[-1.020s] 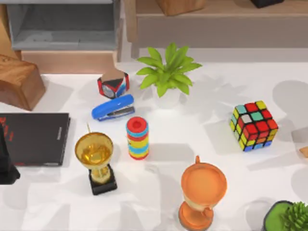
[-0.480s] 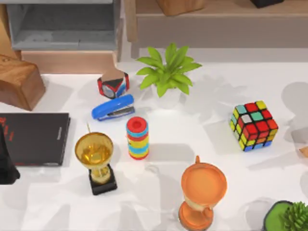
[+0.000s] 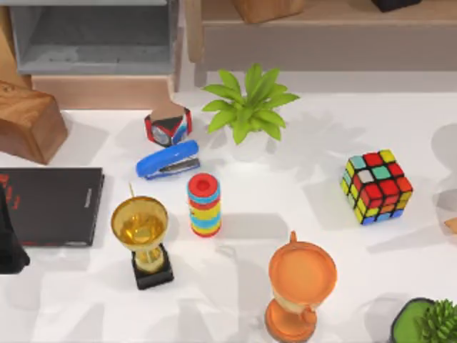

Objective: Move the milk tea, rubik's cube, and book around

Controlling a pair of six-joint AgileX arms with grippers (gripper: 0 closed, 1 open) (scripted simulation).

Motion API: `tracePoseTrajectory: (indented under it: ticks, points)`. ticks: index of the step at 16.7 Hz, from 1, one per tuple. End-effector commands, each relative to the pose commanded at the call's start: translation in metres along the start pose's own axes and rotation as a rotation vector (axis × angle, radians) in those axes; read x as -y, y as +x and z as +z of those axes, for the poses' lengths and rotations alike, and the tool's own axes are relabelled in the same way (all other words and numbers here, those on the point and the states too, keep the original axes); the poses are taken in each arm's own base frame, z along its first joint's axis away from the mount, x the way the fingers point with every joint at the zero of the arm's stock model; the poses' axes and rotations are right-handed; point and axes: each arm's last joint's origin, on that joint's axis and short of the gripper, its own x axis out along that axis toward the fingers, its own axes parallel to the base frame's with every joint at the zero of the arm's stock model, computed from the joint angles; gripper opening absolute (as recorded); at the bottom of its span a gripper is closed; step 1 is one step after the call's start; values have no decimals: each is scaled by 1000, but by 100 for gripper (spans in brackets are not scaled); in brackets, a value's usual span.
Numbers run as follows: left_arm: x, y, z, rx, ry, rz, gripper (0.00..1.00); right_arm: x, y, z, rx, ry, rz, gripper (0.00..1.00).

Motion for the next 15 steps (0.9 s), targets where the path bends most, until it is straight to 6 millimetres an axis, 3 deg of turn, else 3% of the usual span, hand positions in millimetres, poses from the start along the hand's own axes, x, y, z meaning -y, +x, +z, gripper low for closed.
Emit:
tracePoseTrajectory:
  ticks: [3,15]
  points:
    - [0,0,0,0,0,0,100,0,0,0,0,0,0,0]
    - [0,0,0,0,0,0,100,0,0,0,0,0,0,90]
